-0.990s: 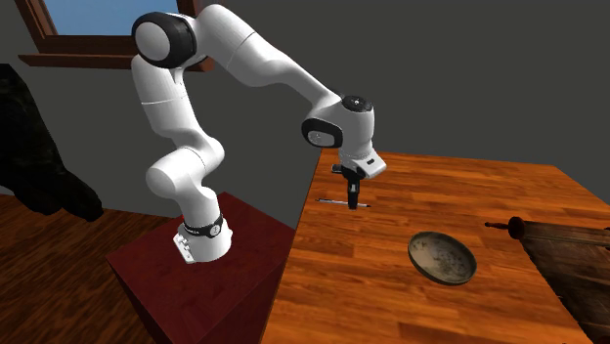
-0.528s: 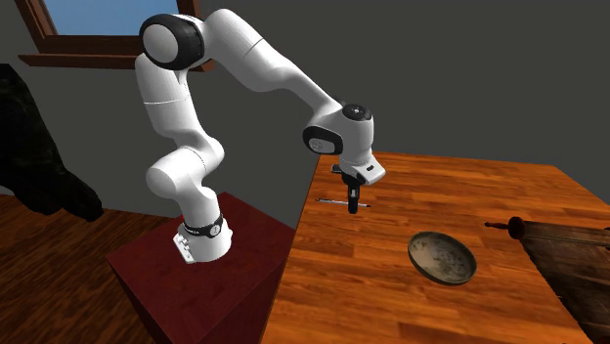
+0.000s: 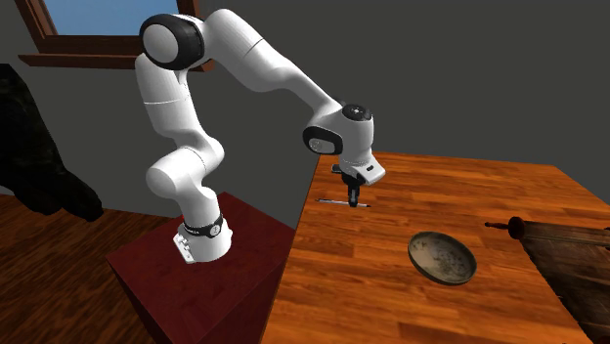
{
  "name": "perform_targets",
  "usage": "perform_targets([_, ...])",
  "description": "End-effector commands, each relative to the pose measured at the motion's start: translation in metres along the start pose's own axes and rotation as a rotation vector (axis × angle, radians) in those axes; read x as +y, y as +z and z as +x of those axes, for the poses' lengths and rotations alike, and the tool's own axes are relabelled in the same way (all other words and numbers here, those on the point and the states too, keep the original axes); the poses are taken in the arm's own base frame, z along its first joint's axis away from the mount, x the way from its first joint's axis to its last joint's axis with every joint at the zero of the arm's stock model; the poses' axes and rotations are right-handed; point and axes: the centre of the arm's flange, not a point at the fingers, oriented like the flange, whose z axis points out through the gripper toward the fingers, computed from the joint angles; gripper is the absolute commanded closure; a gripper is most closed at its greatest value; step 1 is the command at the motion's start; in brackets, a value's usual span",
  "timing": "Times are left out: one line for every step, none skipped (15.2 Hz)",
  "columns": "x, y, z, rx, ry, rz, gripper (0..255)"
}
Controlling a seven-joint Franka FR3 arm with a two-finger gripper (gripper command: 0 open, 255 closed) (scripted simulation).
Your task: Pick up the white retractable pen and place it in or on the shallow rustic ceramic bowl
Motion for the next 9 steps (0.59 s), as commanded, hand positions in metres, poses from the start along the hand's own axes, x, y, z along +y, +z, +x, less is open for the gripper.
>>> perform_targets([0.000, 0.000, 0.000, 0.000, 0.000, 0.000, 255])
perform_targets([0.000, 0.000, 0.000, 0.000, 0.000, 0.000, 255])
perform_targets([0.000, 0.000, 0.000, 0.000, 0.000, 0.000, 255])
perform_targets([0.000, 0.000, 0.000, 0.000, 0.000, 0.000, 255])
perform_targets([0.000, 0.000, 0.000, 0.000, 0.000, 0.000, 255])
perform_targets([0.000, 0.000, 0.000, 0.000, 0.000, 0.000, 255])
perform_targets([-0.001, -0.005, 0.000, 0.000, 0.000, 0.000, 255])
perform_targets([-0.003, -0.010, 0.001, 0.000, 0.000, 0.000, 255])
perform_targets([-0.004, -0.015, 0.001, 0.000, 0.000, 0.000, 255])
